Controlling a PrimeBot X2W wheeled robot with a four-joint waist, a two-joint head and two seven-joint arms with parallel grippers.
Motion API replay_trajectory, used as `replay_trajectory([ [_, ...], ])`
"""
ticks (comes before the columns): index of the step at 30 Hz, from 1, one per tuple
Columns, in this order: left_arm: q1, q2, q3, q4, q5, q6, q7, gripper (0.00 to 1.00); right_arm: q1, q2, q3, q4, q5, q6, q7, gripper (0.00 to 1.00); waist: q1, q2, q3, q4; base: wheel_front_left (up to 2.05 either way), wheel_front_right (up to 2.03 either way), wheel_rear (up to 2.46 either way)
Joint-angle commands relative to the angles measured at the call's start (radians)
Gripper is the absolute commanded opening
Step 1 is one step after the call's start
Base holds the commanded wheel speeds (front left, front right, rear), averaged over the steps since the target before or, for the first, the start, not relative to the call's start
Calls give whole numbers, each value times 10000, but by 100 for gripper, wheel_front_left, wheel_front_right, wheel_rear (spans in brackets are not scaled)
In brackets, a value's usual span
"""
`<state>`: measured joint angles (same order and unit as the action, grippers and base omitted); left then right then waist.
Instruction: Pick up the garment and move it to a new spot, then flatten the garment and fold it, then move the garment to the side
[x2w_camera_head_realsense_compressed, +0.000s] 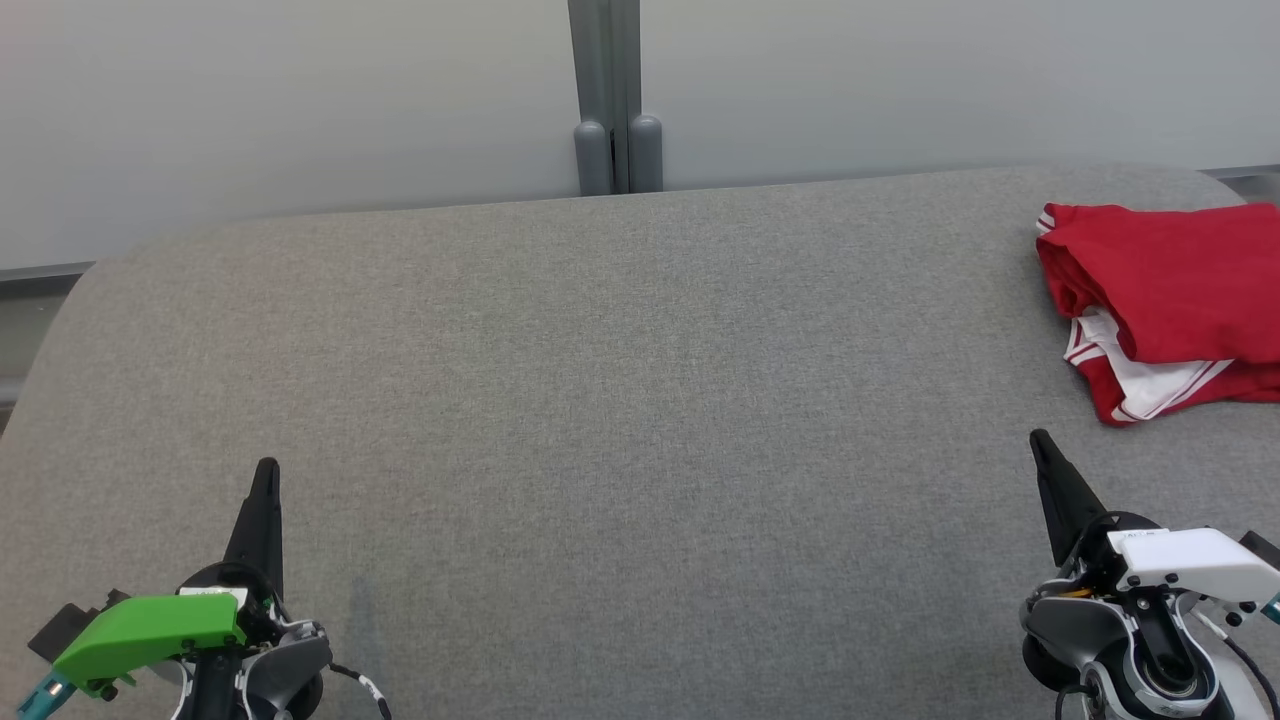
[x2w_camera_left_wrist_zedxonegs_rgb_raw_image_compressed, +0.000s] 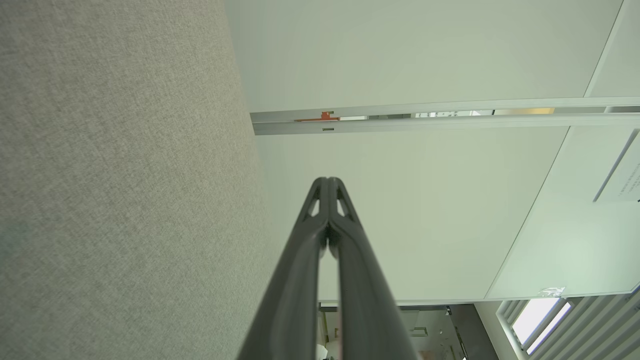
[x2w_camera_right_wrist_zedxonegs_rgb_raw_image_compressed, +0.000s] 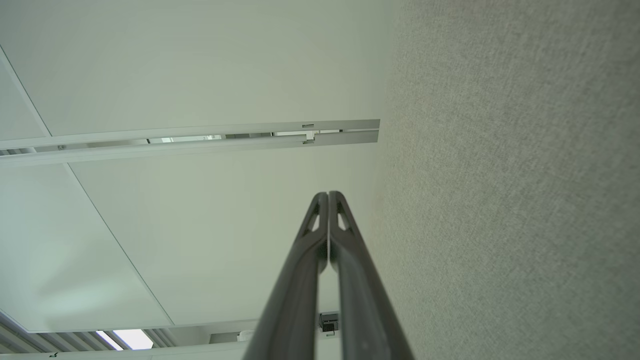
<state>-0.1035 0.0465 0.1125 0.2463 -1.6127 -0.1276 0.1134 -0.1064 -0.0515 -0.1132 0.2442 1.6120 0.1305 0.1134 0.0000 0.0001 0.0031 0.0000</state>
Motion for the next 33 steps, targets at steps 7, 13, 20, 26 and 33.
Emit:
replay_trajectory([
  [7, -120, 70, 30, -22, -8, -57, 46, 0, -58, 6, -23, 18, 25, 4, 35, 0, 0, -1, 0, 0, 0, 0, 0],
  [13, -120, 70, 30, -22, -8, -57, 46, 0, -58, 8, -24, 18, 23, 4, 34, 0, 0, -1, 0, 0, 0, 0, 0],
  [20, -120, 70, 30, -23, -8, -57, 46, 0, -59, 8, -25, 18, 21, 4, 35, 0, 0, -1, 0, 0, 0, 0, 0],
  [26, -120, 70, 30, -23, -8, -57, 46, 0, -59, 10, -26, 18, 19, 4, 37, 0, 0, -1, 0, 0, 0, 0, 0],
  [33, -120, 70, 30, -22, -8, -57, 46, 0, -58, 10, -27, 18, 17, 4, 39, 0, 0, -1, 0, 0, 0, 0, 0],
])
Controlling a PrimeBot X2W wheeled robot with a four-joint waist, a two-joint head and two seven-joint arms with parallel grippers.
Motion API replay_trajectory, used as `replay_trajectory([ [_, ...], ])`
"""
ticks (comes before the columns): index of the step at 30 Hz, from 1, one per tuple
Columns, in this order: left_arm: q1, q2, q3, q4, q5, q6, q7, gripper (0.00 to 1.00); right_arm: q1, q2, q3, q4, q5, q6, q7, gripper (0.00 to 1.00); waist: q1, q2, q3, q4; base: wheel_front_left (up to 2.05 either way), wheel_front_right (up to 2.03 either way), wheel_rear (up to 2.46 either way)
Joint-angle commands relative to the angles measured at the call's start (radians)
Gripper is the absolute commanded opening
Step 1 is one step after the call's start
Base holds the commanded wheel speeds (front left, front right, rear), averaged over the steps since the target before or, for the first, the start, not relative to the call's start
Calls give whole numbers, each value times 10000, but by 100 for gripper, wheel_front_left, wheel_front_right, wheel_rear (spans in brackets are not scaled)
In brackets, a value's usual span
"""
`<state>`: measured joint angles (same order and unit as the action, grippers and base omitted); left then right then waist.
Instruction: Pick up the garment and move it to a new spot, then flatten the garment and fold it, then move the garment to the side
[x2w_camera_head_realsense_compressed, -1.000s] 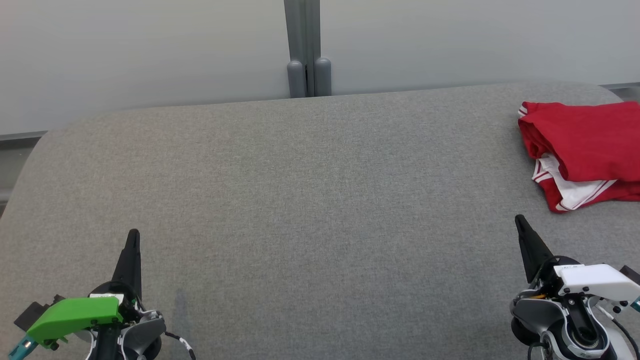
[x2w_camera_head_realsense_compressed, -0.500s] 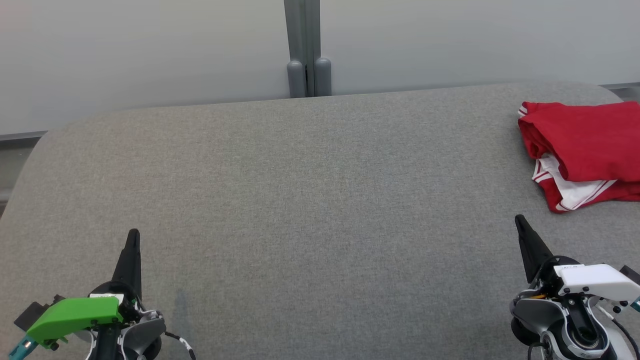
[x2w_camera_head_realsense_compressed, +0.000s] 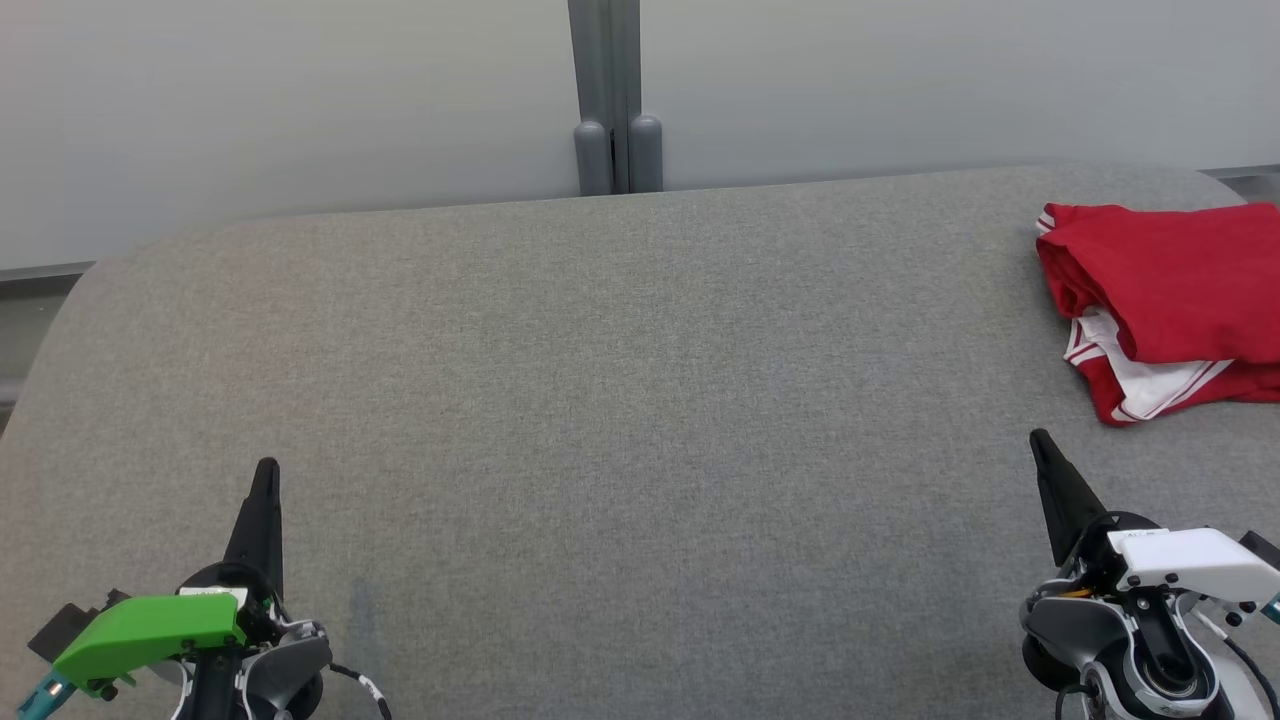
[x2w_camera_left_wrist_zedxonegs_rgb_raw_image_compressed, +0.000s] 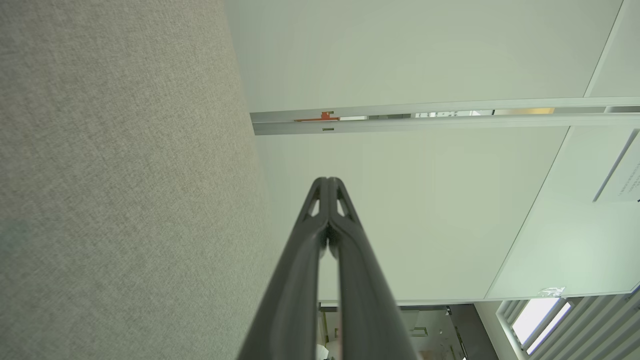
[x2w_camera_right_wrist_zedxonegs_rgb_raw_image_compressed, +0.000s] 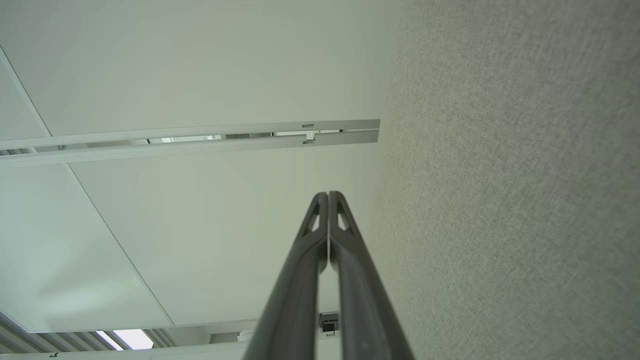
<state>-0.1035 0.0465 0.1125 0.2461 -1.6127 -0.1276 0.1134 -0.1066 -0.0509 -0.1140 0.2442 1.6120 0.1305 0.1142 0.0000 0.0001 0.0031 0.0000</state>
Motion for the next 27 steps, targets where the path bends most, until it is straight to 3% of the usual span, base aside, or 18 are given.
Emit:
replay_trajectory([
  [1, -120, 70, 30, -20, -8, -57, 46, 0, -56, 4, -20, 17, 16, 4, 31, 0, 0, -1, 0, 0, 0, 0, 0],
  [27, -120, 71, 29, -21, -8, -57, 45, 0, -56, 7, -25, 17, 11, 4, 36, 0, 0, -1, 0, 0, 0, 0, 0],
])
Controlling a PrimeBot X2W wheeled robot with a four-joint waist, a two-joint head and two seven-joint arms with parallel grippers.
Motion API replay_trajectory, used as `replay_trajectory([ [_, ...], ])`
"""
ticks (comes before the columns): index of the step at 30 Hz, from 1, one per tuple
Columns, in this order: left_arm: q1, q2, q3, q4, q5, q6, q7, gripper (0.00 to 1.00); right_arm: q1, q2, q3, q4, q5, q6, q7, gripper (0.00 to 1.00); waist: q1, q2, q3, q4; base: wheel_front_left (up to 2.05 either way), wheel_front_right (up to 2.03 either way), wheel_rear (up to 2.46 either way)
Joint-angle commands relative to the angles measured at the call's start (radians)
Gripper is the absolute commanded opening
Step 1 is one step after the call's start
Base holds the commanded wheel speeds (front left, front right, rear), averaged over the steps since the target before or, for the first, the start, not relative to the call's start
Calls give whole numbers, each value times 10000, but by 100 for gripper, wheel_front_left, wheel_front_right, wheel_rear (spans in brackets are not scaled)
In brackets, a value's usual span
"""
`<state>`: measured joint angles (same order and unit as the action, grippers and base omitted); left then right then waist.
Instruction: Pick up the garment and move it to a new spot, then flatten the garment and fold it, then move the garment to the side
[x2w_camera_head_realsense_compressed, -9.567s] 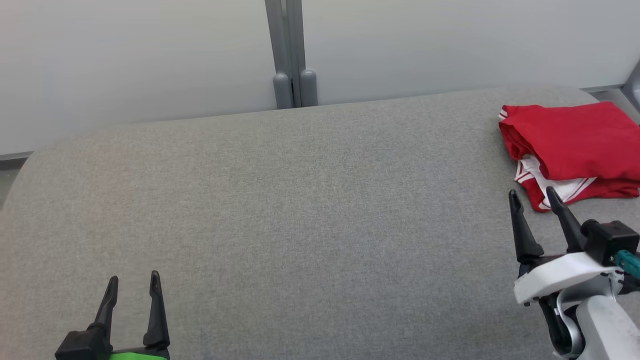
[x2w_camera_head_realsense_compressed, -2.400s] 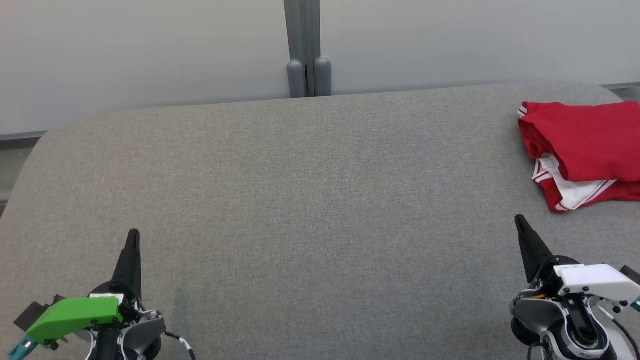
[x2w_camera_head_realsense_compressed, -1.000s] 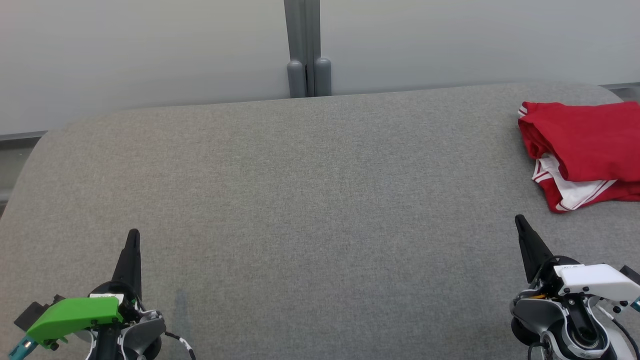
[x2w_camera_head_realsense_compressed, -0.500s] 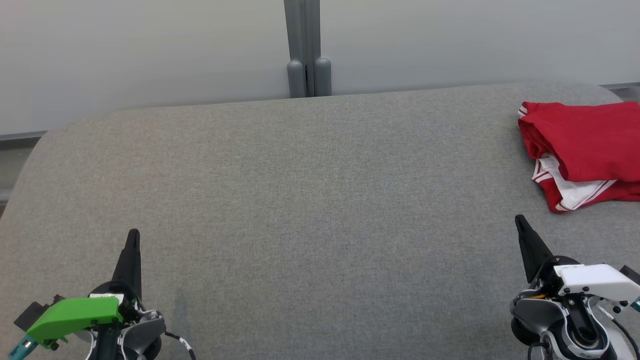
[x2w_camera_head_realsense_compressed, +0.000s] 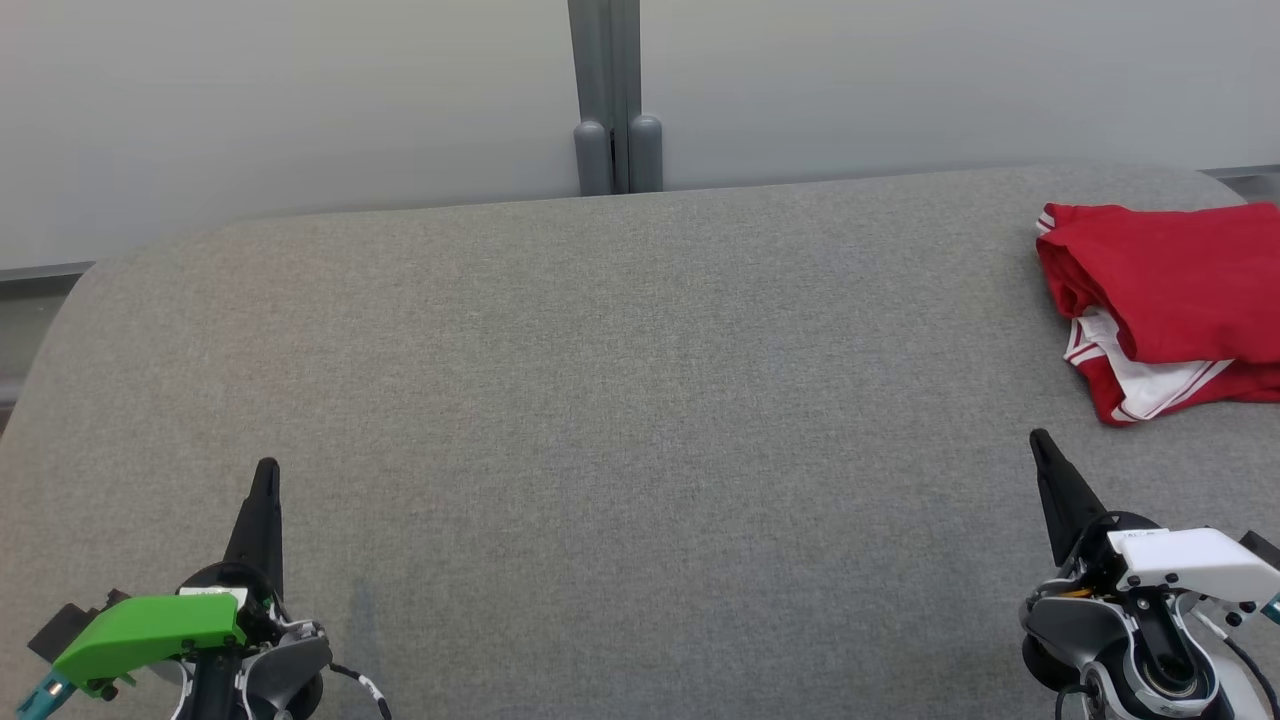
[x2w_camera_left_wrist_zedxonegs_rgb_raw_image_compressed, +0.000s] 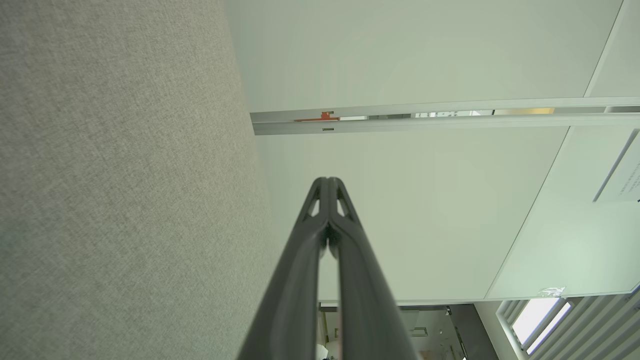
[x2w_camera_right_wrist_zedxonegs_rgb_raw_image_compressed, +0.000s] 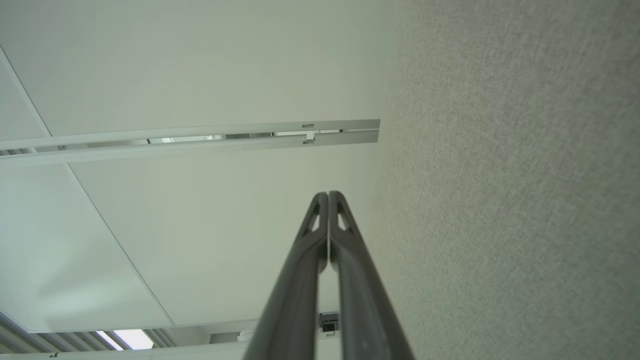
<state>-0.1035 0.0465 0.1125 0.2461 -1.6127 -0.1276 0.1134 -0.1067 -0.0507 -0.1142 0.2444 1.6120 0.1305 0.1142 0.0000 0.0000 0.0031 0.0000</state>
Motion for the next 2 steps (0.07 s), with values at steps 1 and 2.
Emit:
replay_trajectory([
  [1, -120, 71, 29, -21, -8, -57, 45, 0, -55, 5, -23, 15, 11, 4, 37, 0, 0, 0, 0, 0, 0, 0, 0],
  [2, -120, 71, 29, -21, -8, -57, 45, 0, -55, 5, -23, 15, 10, 4, 37, 0, 0, 0, 0, 0, 0, 0, 0],
])
